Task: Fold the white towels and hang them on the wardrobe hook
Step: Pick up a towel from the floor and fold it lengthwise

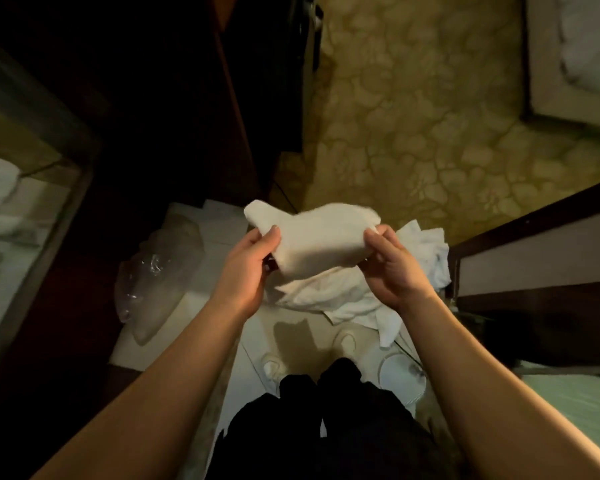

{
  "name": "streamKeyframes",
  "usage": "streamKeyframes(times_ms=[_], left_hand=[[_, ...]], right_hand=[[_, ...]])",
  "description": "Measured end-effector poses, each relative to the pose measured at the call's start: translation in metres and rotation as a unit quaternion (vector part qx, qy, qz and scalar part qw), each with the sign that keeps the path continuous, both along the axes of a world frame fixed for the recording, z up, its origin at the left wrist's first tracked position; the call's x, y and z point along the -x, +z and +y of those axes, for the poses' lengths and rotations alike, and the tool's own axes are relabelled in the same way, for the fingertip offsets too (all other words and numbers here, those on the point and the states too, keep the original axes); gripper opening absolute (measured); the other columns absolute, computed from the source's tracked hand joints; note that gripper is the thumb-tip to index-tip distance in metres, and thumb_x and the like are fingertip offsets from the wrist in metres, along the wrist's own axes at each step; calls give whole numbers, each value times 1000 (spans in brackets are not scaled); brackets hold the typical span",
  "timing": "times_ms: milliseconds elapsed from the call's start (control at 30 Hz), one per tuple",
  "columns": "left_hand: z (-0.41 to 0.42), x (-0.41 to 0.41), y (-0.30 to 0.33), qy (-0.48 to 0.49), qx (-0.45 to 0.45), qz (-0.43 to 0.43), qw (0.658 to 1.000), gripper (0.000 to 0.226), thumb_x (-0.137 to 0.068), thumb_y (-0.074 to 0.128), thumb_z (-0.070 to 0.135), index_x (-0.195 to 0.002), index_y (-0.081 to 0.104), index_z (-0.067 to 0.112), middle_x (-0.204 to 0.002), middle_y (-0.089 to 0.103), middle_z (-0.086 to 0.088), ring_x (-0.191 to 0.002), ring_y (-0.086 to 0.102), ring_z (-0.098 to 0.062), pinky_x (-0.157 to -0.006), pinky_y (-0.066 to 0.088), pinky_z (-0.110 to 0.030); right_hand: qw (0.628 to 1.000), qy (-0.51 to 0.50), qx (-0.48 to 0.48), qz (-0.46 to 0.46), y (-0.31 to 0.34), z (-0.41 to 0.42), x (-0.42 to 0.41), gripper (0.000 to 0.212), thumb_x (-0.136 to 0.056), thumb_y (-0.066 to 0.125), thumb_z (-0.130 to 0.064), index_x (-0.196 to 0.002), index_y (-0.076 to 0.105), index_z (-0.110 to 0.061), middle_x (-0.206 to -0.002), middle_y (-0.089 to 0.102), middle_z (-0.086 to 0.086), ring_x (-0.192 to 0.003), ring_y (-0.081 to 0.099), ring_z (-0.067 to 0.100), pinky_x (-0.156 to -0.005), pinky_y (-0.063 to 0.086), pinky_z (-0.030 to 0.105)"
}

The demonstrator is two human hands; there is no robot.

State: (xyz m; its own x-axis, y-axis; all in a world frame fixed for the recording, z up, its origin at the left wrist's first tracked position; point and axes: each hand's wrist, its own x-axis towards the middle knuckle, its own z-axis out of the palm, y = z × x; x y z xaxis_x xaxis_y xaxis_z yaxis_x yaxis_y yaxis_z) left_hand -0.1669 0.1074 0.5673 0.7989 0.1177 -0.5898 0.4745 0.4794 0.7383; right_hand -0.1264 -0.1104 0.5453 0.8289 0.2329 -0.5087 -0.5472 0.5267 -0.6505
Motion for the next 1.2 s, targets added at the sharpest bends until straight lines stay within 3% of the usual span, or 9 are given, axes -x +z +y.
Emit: streamKeyframes(times_ms=[133, 333, 467, 567, 633, 767, 867, 1000, 1200], left_hand=[[8, 33, 47, 10, -60, -41, 997, 16, -93, 64, 22, -106, 70, 14, -102, 76, -7, -96, 71, -21, -90, 53, -39], [9, 95, 107, 80, -127, -96, 984, 32, -82, 69, 21, -107, 65, 2, -100, 67, -15, -97, 65, -21, -81, 51, -32], [1, 144, 131, 158, -65, -106, 980, 22, -96, 50, 4, -116, 59, 3, -102, 65, -12, -86, 67, -19, -75, 58, -30], [-8, 183, 140, 176, -71, -126, 974, 25, -84, 58, 9, -107, 67, 4, -102, 69, -16, -95, 68, -31, -81, 54, -38], [-11, 215, 147, 196, -91, -139, 966, 19, -74, 59, 15, -89, 71, 10, -93, 69, -14, -89, 69, -30, -77, 54, -38], [-12, 274, 163, 249, -83, -155, 952, 17, -71, 65, 11, -71, 50, 21, -85, 49, -11, -81, 52, -28, -68, 41, -39], [-6, 320, 181, 273, -69, -143, 949, 27, -76, 66, 1, -92, 52, 18, -110, 51, -16, -97, 53, -34, -70, 48, -43], [6, 386, 201, 259, -85, -95, 957, 58, -79, 69, 5, -134, 53, 11, -127, 61, -19, -113, 62, -37, -88, 57, -49], [25, 514, 213, 226, -127, -73, 963, 37, -93, 62, 16, -130, 61, 8, -118, 71, -15, -109, 68, -32, -94, 53, -46]], right_hand=[[998, 38, -40, -25, 46, 8, 18, 44, -50, 98, -32, -64, 57, -25, -73, 54, -5, -75, 56, 7, -74, 42, 23], [986, 142, -63, -54, 99, 19, 36, 43, -89, 62, -19, -131, 57, -16, -124, 67, 12, -121, 61, 28, -110, 44, 42], [957, 258, -45, -122, 122, 24, 63, 67, -91, 68, -27, -150, 40, -16, -139, 58, 16, -126, 59, 31, -100, 52, 45], [951, 289, -5, -110, 132, 21, 87, 89, -73, 86, -44, -146, 45, -12, -129, 60, 17, -112, 66, 30, -83, 59, 40], [951, 289, 10, -107, 135, 18, 104, 96, -66, 91, -47, -143, 48, -10, -136, 58, 20, -118, 64, 34, -91, 57, 46], [951, 284, 12, -117, 140, 17, 143, 67, -82, 77, -36, -137, 50, -8, -139, 51, 18, -133, 50, 41, -106, 48, 51], [944, 297, 17, -142, 152, 24, 181, 77, -77, 83, -39, -139, 50, -10, -144, 50, 22, -131, 53, 41, -105, 49, 53], [935, 296, 58, -188, 173, 41, 237, 50, -92, 62, -33, -137, 50, -14, -136, 57, 17, -121, 60, 32, -83, 59, 35], [906, 326, 102, -252, 196, 62, 346, 34, -105, 48, -23, -137, 49, -13, -129, 61, 10, -119, 61, 26, -98, 53, 41]])
